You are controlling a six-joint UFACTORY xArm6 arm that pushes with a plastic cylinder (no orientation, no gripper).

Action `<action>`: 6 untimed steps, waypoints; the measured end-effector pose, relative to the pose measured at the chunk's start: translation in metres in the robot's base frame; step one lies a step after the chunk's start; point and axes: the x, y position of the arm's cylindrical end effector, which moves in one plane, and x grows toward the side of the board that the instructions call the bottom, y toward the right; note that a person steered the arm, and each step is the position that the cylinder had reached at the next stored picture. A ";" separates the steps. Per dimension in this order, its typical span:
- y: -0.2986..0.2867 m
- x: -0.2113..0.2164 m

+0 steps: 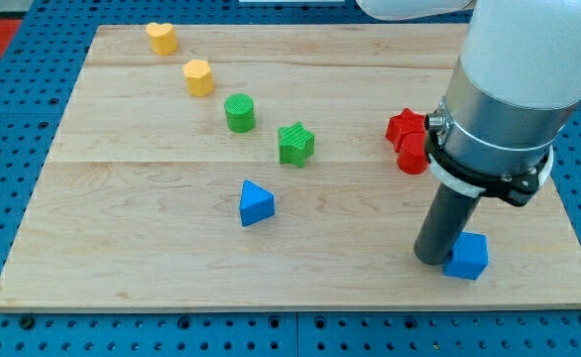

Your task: Move the blue triangle to the bottom right side of the green star

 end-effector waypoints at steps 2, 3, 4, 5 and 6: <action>-0.105 -0.007; -0.177 -0.014; -0.247 -0.031; -0.241 -0.052; -0.187 -0.056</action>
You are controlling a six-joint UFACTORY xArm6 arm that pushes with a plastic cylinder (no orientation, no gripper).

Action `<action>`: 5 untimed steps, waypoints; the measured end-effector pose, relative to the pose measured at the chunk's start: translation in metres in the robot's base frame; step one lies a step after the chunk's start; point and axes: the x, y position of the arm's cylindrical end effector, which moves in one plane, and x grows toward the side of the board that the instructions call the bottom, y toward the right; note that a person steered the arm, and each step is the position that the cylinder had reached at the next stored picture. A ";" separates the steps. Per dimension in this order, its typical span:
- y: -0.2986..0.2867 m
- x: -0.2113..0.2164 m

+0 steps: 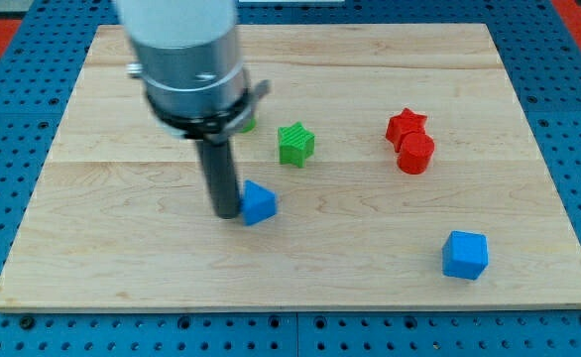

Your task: Move the blue triangle to the bottom right side of the green star

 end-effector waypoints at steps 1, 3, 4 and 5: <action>0.019 -0.014; 0.060 -0.026; 0.043 -0.025; 0.052 -0.019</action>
